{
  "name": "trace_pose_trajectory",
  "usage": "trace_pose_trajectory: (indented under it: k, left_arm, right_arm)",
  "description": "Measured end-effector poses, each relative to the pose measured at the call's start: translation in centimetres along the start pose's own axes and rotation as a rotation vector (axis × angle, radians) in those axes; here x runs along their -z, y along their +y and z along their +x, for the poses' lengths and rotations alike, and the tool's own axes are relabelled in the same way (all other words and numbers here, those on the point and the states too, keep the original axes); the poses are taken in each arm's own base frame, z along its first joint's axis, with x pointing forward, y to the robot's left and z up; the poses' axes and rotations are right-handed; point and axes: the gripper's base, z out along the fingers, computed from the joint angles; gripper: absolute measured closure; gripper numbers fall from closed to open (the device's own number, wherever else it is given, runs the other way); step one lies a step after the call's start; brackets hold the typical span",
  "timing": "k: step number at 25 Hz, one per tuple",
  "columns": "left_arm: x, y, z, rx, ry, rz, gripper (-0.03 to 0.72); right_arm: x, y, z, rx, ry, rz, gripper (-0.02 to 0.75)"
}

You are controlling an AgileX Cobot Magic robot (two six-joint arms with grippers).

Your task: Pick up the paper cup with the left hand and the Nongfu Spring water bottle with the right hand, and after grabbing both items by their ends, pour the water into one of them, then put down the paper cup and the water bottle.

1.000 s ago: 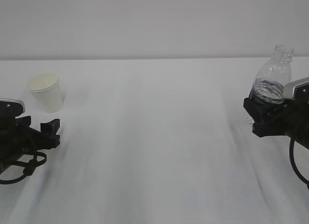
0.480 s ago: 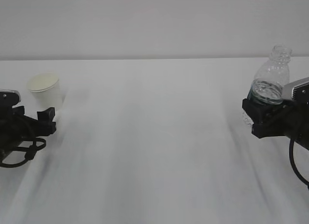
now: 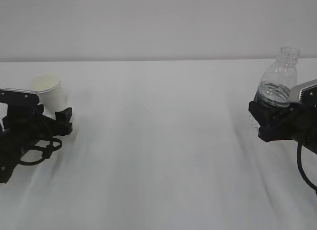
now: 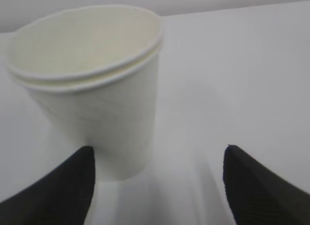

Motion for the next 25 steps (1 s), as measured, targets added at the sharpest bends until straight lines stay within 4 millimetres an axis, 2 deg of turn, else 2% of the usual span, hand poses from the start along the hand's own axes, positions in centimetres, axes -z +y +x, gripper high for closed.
trace_pose_trajectory:
  k: [7, 25]
  left_arm:
    - [-1.4, -0.2, 0.0, -0.002, -0.024, 0.008, 0.092]
    - [-2.0, 0.6, -0.5, -0.024, -0.044, -0.075, 0.092]
  right_arm:
    - [0.0, 0.0, 0.0, 0.000, 0.000, 0.000, 0.279]
    - [0.0, 0.0, 0.0, 0.000, 0.000, 0.000, 0.279]
